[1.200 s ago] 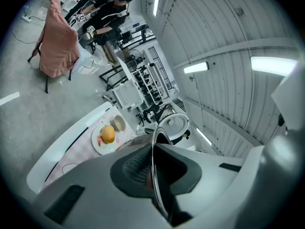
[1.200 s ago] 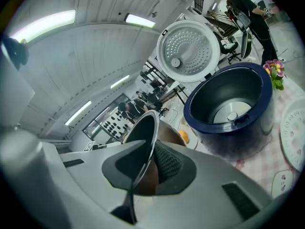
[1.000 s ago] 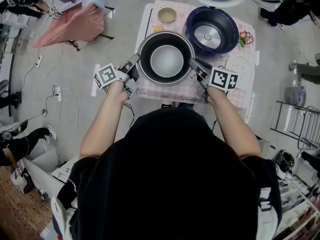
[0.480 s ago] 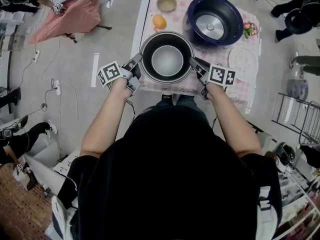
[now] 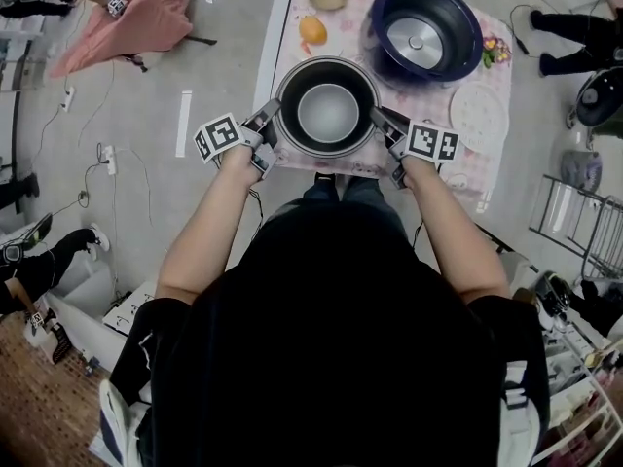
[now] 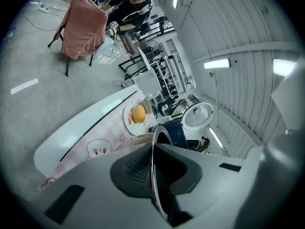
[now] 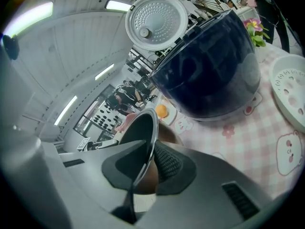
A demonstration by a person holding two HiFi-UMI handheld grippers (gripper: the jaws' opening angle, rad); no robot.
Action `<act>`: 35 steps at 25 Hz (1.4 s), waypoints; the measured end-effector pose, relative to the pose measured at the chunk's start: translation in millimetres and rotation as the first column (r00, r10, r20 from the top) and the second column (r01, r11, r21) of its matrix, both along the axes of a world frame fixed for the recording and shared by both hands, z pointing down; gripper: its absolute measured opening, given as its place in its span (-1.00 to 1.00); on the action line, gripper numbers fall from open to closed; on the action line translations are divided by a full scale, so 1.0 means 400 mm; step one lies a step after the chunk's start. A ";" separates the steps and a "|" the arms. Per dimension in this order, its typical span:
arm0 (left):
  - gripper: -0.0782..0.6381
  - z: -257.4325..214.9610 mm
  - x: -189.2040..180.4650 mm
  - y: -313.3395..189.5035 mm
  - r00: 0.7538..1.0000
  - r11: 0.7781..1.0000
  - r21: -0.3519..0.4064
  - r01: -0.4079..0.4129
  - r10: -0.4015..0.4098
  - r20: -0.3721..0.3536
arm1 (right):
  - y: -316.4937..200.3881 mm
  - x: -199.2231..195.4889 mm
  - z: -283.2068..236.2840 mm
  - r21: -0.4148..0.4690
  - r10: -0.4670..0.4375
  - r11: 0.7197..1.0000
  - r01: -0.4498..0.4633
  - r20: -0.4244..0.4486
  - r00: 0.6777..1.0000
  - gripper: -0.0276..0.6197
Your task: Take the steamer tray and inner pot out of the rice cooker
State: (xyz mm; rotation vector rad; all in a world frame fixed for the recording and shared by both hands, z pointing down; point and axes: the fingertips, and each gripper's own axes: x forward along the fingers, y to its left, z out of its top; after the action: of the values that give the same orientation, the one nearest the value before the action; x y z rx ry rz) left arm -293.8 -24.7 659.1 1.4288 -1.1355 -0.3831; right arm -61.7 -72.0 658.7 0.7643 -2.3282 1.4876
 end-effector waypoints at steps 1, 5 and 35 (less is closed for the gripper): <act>-0.67 0.005 0.000 0.001 1.000 1.000 -0.003 0.002 -0.002 -0.001 | 0.001 0.001 0.007 -0.003 0.000 1.000 -0.001 -0.003 1.000 -0.73; -0.67 0.033 0.001 -0.001 1.000 1.000 -0.020 0.018 -0.018 -0.004 | 0.002 0.003 0.036 -0.015 0.002 1.000 -0.002 -0.014 1.000 -0.73; -0.48 -0.116 -0.091 -0.071 0.991 0.993 0.119 0.013 -0.029 0.130 | -0.057 0.047 -0.084 0.233 0.004 0.972 0.027 -0.134 0.991 -0.27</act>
State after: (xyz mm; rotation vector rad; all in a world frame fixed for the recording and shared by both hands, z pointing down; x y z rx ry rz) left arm -330.3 -53.0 612.8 1.5658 -1.2524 -0.3802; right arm -43.0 -94.8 625.1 0.8781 -2.4266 1.1301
